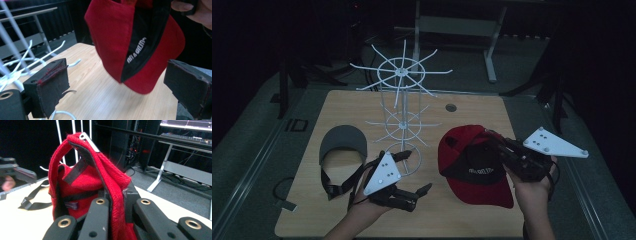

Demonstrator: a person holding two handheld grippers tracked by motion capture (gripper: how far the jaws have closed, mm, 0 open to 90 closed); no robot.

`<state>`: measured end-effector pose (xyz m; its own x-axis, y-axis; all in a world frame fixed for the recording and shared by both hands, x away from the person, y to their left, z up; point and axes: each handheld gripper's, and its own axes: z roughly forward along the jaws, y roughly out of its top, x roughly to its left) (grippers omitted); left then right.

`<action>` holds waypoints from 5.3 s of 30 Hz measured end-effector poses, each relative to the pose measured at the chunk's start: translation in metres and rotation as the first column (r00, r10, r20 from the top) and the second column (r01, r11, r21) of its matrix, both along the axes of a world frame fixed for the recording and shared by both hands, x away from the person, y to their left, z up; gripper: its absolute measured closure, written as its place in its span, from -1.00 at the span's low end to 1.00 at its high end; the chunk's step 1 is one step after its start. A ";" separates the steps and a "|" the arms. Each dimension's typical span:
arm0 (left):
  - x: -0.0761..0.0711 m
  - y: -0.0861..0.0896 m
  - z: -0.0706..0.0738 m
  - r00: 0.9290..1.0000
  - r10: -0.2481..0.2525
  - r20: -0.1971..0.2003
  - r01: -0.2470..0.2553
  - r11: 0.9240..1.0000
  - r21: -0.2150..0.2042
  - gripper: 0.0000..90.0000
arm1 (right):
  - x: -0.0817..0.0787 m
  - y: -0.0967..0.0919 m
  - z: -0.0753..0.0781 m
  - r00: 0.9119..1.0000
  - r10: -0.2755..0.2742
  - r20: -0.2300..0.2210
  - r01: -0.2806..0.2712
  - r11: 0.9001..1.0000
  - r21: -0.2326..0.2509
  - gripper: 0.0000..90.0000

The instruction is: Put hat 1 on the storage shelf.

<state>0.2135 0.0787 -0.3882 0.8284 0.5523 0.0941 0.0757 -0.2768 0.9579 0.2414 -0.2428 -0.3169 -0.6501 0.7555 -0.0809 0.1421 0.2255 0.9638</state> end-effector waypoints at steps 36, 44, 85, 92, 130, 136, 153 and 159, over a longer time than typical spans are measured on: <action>0.047 -0.070 0.023 0.991 0.131 0.004 -0.131 0.991 0.036 0.79 | -0.017 0.007 -0.013 0.998 0.058 -0.004 -0.058 0.998 -0.026 0.90; 0.043 -0.076 0.024 0.990 0.131 0.047 -0.133 0.990 0.045 0.94 | -0.023 -0.002 -0.035 0.999 0.034 -0.035 -0.035 0.999 -0.007 0.89; 0.037 -0.063 0.040 0.992 -0.097 0.086 0.103 0.993 -0.064 0.95 | -0.050 -0.039 -0.030 0.990 0.137 0.019 -0.137 0.990 -0.026 0.21; 0.036 -0.061 0.040 0.974 -0.213 0.078 0.217 0.975 -0.052 0.95 | -0.040 -0.022 -0.036 0.970 0.243 -0.004 -0.243 0.968 -0.065 0.16; 0.043 -0.069 0.034 0.971 -0.227 0.077 0.230 0.973 -0.027 0.60 | -0.040 -0.029 -0.016 0.980 0.192 0.059 -0.191 0.981 -0.023 0.97; 0.044 -0.060 0.030 0.985 -0.168 0.049 0.171 0.984 -0.052 0.11 | -0.039 -0.032 -0.013 0.983 0.175 0.061 -0.174 0.985 -0.015 0.97; 0.033 -0.024 0.030 0.997 0.030 0.074 -0.022 0.994 -0.105 0.05 | -0.037 -0.039 0.000 0.990 0.118 0.074 -0.119 0.993 0.018 0.97; 0.024 -0.015 0.023 0.995 0.061 0.078 -0.054 0.994 -0.093 0.05 | -0.032 -0.038 0.006 0.993 0.081 0.090 -0.083 0.996 0.022 0.97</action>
<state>0.2375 0.0641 -0.3655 0.7866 0.6082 0.1065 0.0104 -0.1856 0.9826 0.2092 -0.2812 -0.3106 -0.7013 0.7023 -0.1226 0.0376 0.2083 0.9773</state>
